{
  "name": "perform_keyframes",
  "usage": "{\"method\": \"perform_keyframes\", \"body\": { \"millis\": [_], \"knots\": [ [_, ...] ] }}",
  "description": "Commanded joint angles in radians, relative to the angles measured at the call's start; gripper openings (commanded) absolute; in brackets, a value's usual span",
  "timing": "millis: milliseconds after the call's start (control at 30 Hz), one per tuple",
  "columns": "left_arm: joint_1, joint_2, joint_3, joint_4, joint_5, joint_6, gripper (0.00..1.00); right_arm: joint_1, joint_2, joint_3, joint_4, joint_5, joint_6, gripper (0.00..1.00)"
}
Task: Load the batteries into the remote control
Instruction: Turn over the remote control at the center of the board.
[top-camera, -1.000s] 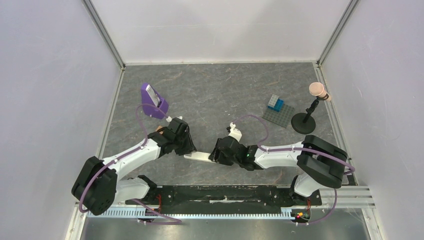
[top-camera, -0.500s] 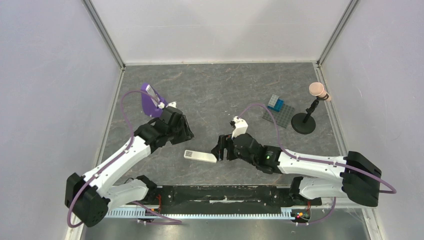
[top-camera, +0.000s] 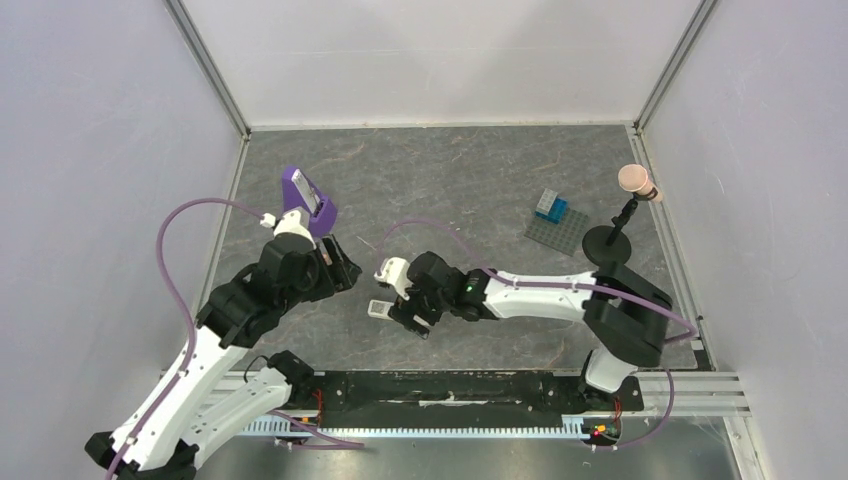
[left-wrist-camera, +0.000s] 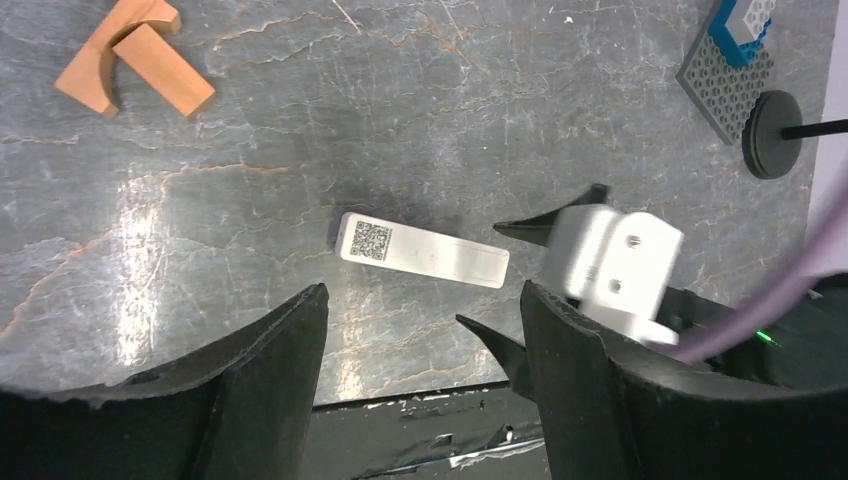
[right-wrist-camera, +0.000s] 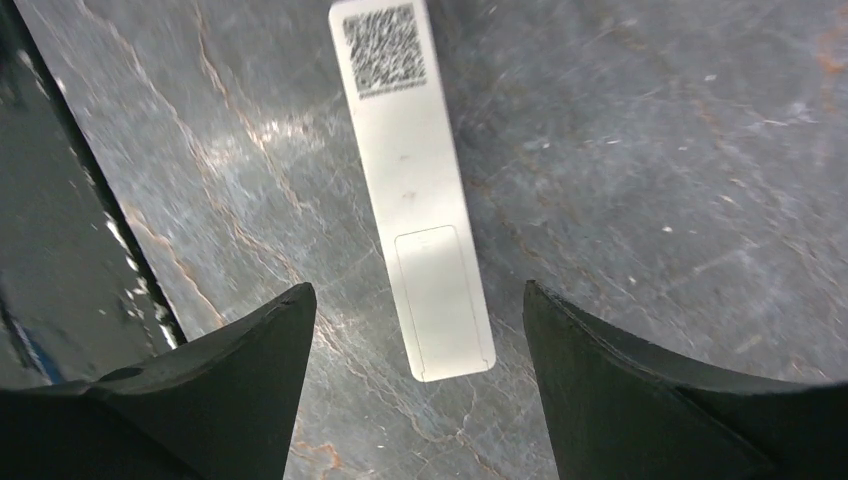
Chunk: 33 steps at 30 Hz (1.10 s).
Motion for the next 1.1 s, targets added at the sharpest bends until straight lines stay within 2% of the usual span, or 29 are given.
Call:
{"method": "perform_keyframes", "body": {
  "millis": [0, 233, 400, 500, 633, 767, 933, 1067],
  "knots": [
    [0.006, -0.039, 0.049, -0.088, -0.049, -0.018, 0.77, 0.002, 0.075, 0.079, -0.096, -0.117, -0.16, 0.78],
    [0.006, -0.055, 0.057, -0.108, -0.04, -0.018, 0.78, 0.002, 0.126, 0.085, -0.098, -0.079, -0.168, 0.76],
    [0.006, -0.062, 0.059, -0.107, -0.036, -0.015, 0.79, -0.021, 0.167, 0.109, -0.113, -0.081, -0.166, 0.7],
    [0.006, -0.071, 0.056, -0.107, -0.035, -0.012, 0.79, -0.043, 0.191, 0.132, -0.145, -0.111, -0.164, 0.61],
    [0.005, -0.079, 0.048, -0.106, -0.033, -0.017, 0.79, -0.051, 0.199, 0.138, -0.152, -0.117, -0.148, 0.42],
    [0.005, -0.076, 0.032, -0.092, -0.009, -0.02, 0.79, -0.051, 0.158, 0.087, -0.07, -0.06, -0.082, 0.25],
    [0.005, -0.083, 0.003, -0.054, 0.033, -0.016, 0.78, -0.053, 0.085, 0.022, 0.024, -0.037, 0.019, 0.14],
    [0.005, -0.111, -0.031, -0.007, 0.056, -0.016, 0.78, -0.065, 0.017, -0.015, 0.096, -0.06, 0.148, 0.13]
  ]
}}
